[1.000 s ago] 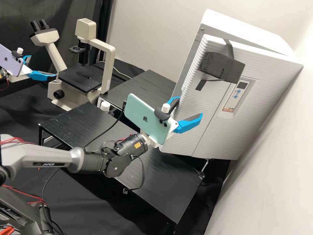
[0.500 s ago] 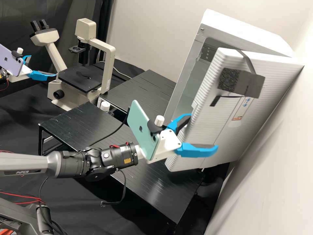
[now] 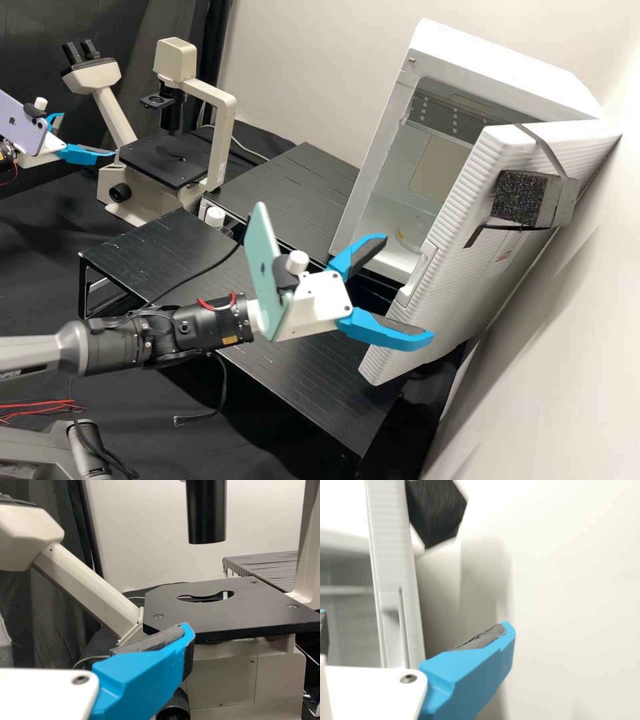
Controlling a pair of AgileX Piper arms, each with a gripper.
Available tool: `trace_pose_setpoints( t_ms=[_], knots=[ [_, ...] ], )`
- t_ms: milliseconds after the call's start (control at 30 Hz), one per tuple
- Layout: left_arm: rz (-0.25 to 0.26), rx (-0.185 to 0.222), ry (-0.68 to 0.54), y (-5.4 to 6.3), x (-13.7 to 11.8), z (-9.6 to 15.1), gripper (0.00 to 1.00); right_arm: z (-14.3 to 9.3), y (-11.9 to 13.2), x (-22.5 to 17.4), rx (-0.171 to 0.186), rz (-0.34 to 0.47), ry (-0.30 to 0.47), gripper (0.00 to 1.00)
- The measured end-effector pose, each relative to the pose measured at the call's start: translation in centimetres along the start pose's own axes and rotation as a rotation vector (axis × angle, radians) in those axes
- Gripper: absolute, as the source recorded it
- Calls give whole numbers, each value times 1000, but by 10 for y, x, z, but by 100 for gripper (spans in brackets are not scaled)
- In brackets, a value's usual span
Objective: Open the incubator door.
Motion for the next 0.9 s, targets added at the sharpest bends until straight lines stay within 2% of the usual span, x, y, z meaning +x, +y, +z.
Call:
trace_pose_setpoints(
  t_ms=[67, 133, 200, 233, 333, 400, 467, 500, 533, 600, 733, 900],
  knots=[
    [0, 0, 0, 0, 0, 0, 100, -5, 4, -6, 0, 55, 31, 100],
    [0, 0, 0, 0, 0, 0, 100, -9, 6, -13, 15, 83, 71, 100],
    [0, 0, 0, 0, 0, 0, 100, -13, 7, -18, 40, 90, 115, 100],
    [0, 0, 0, 0, 0, 0, 100, -17, 5, -21, 67, 78, 160, 100],
    [0, 0, 0, 0, 0, 0, 100, -25, -2, -29, 138, 10, 274, 100],
    [0, 0, 0, 0, 0, 0, 100, -29, -9, -35, 205, -58, 371, 100],
    [0, 0, 0, 0, 0, 0, 100, -30, -19, -41, 257, -133, 454, 100],
    [0, 0, 0, 0, 0, 0, 100, -31, -25, -45, 303, -185, 515, 100],
    [0, 0, 0, 0, 0, 0, 100, -30, -28, -46, 321, -198, 526, 100],
    [0, 0, 0, 0, 0, 0, 100, -31, -35, -50, 368, -248, 594, 100],
    [0, 0, 0, 0, 0, 0, 100, -31, -44, -52, 421, -296, 619, 100],
    [0, 0, 0, 0, 0, 0, 100, -32, -62, -57, 450, -377, 640, 100]
  ],
)
